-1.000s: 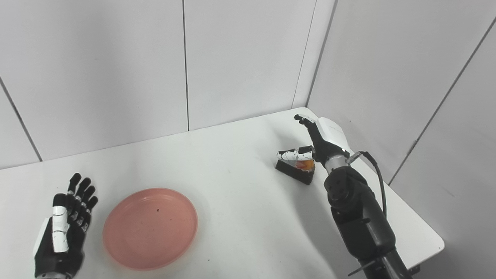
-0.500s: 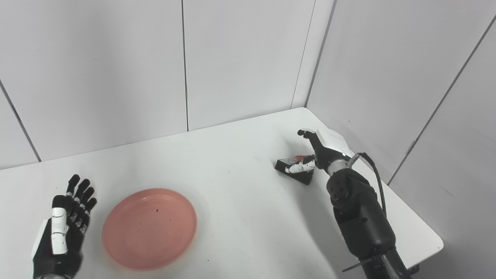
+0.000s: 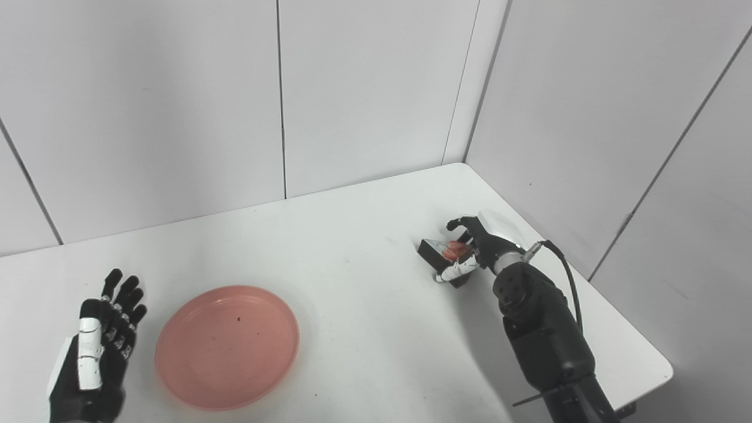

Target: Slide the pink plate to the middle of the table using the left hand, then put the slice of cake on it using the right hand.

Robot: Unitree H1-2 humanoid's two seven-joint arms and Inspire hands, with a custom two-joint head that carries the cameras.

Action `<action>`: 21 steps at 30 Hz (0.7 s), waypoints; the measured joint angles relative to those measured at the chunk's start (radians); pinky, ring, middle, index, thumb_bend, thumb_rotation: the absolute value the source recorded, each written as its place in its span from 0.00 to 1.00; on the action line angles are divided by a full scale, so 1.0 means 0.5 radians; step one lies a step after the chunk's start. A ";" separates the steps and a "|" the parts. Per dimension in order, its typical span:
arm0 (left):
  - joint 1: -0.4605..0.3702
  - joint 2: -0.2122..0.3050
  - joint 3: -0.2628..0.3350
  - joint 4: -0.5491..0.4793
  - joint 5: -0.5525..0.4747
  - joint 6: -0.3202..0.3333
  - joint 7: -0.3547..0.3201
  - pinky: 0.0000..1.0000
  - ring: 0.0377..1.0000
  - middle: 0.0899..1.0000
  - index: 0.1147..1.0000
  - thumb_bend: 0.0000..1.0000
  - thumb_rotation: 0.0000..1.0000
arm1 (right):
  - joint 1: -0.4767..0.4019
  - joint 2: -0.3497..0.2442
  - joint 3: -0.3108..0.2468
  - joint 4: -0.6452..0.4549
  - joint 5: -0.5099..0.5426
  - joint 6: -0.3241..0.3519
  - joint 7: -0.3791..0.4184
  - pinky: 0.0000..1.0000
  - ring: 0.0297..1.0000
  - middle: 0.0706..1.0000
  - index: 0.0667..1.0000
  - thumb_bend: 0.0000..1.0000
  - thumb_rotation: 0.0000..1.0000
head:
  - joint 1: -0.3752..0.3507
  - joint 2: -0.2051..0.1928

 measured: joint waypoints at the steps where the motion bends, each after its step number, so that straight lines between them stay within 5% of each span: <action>1: 0.001 0.000 -0.004 -0.005 0.001 0.001 0.000 1.00 0.99 0.97 0.97 0.72 1.00 | 0.001 -0.004 0.012 0.013 0.013 0.000 -0.033 0.15 0.20 0.27 0.67 0.81 0.00 | 0.000 0.000; 2: 0.003 0.000 -0.005 -0.007 0.002 0.001 0.000 1.00 0.99 0.97 0.96 0.72 1.00 | 0.001 -0.007 0.021 0.016 0.028 0.000 -0.046 0.19 0.26 0.37 0.65 0.67 0.00 | 0.000 0.000; 4: 0.004 0.000 -0.005 -0.010 0.002 0.003 0.001 0.99 0.99 0.97 0.96 0.73 1.00 | 0.005 -0.018 0.057 0.018 0.053 0.000 -0.088 0.20 0.29 0.42 0.63 0.59 0.00 | 0.006 0.000; 5: 0.004 -0.003 -0.005 -0.010 0.002 0.006 0.003 0.99 0.99 0.97 0.96 0.72 1.00 | 0.005 -0.029 0.080 0.026 0.067 -0.001 -0.115 0.23 0.30 0.43 0.53 0.55 0.00 | 0.006 0.003; 16: 0.014 -0.031 -0.009 -0.031 0.036 0.016 0.022 1.00 1.00 0.98 0.96 0.73 1.00 | 0.024 -0.025 0.085 0.055 0.279 -0.044 -0.617 0.29 0.36 0.46 0.50 0.51 0.00 | 0.120 0.021; 21: 0.061 -0.038 -0.075 -0.105 0.126 0.047 0.036 1.00 1.00 0.99 0.99 0.72 1.00 | 0.036 -0.011 0.073 -0.210 0.392 -0.064 -0.706 0.24 0.33 0.42 0.51 0.51 0.00 | 0.456 0.067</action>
